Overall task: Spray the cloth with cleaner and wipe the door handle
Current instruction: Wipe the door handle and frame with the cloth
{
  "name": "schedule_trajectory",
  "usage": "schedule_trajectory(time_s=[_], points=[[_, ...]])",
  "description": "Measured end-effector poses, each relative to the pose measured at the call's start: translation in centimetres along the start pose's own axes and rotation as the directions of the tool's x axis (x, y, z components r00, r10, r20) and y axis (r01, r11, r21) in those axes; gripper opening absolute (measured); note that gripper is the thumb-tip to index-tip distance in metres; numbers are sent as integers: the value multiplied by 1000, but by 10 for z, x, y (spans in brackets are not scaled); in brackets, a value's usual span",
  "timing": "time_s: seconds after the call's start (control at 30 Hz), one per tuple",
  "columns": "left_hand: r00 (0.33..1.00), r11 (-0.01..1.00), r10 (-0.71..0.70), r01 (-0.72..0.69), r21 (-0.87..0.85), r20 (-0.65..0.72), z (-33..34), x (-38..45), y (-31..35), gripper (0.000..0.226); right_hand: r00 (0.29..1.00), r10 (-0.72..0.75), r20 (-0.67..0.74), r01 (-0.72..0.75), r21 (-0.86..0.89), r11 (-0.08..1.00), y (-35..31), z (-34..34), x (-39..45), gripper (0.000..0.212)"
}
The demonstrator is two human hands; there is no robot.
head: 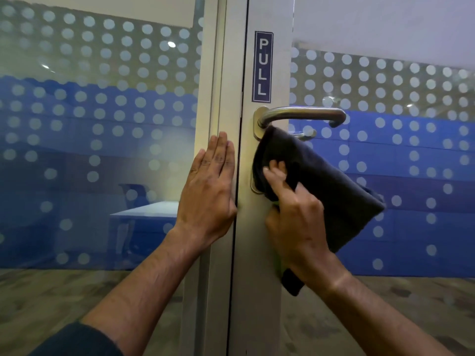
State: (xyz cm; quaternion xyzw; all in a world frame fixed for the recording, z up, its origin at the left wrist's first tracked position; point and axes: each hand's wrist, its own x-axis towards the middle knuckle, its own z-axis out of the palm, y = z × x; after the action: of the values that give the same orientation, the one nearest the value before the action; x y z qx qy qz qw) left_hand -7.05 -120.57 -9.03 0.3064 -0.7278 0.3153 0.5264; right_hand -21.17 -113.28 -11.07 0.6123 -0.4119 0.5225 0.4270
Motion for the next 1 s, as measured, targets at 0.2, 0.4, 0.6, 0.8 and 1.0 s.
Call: schedule_trajectory(time_s=[0.2,0.4,0.6,0.8,1.0], points=[[1000,1000,8,-8,-1,-12,-1,1,-1,72,979,-114,171,155,-249,956,-16,9,20,42],[1000,1000,3,-3,-9,-24,-2,0,0,70,913,-174,368,296,-307,904,-18,10,9,42],[1000,1000,-1,1,1,5,-3,0,1,68,886,-106,451,279,-336,900,-21,10,4,57],[1000,1000,-1,1,5,-4,-3,0,1,67,895,-93,435,254,-329,910,-25,8,12,53],[1000,1000,-13,13,12,9,-1,0,1,68,925,-38,378,186,-366,912,-25,11,12,52]])
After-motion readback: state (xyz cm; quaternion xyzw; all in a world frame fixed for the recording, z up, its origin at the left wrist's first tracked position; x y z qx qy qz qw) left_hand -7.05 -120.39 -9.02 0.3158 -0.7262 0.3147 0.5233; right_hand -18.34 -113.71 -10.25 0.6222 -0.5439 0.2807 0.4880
